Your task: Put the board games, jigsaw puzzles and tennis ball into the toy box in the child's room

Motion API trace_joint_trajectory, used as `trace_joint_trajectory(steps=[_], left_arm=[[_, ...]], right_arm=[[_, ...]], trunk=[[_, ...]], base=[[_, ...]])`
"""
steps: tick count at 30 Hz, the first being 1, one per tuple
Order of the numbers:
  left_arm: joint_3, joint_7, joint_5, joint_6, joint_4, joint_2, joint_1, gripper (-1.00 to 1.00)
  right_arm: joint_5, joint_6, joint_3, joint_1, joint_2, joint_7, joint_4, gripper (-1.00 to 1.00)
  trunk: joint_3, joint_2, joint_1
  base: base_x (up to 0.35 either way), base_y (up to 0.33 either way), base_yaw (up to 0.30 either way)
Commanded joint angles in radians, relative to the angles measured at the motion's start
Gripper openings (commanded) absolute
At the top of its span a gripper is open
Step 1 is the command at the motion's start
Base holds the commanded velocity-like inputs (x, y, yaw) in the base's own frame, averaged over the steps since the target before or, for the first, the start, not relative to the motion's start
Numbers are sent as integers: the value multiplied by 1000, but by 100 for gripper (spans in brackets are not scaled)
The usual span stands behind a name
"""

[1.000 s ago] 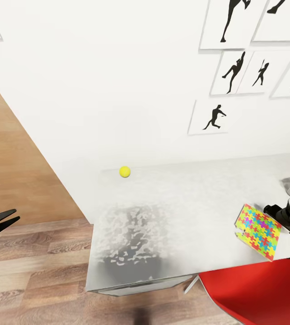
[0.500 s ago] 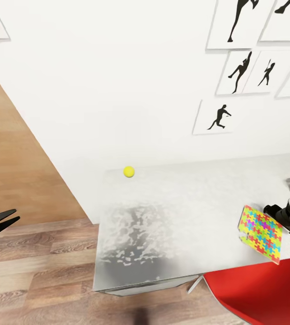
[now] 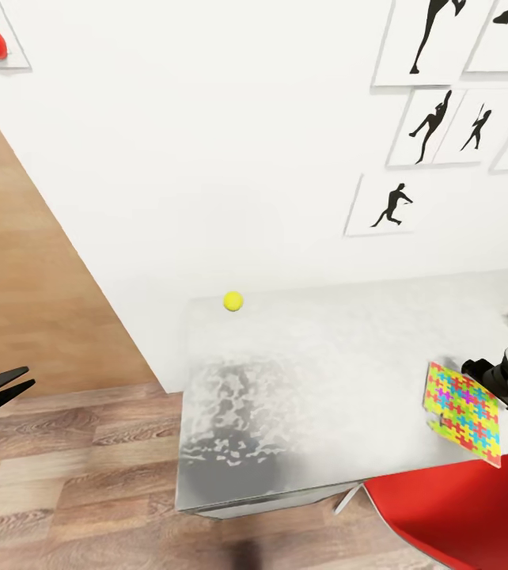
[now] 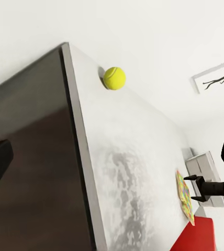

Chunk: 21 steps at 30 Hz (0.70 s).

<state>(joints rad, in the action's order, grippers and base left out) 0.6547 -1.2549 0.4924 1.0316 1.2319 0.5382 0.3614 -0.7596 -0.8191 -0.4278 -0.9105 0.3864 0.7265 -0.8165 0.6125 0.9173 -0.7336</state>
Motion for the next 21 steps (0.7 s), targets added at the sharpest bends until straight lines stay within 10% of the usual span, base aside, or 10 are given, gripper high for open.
trace_joint_trajectory(steps=[1, 21], left_arm=[[0, -2, 2, 7, 0, 0, 1, 100], [1, -3, 2, 7, 0, 0, 1, 100]], right_arm=[[-10, -2, 0, -1, 0, 10, -1, 100], [-15, -3, 0, -1, 2, 10, -1, 100]], trunk=[[1, 1, 0], [1, 1, 0]], base=[[-38, 26, 0], [-117, 81, 0]])
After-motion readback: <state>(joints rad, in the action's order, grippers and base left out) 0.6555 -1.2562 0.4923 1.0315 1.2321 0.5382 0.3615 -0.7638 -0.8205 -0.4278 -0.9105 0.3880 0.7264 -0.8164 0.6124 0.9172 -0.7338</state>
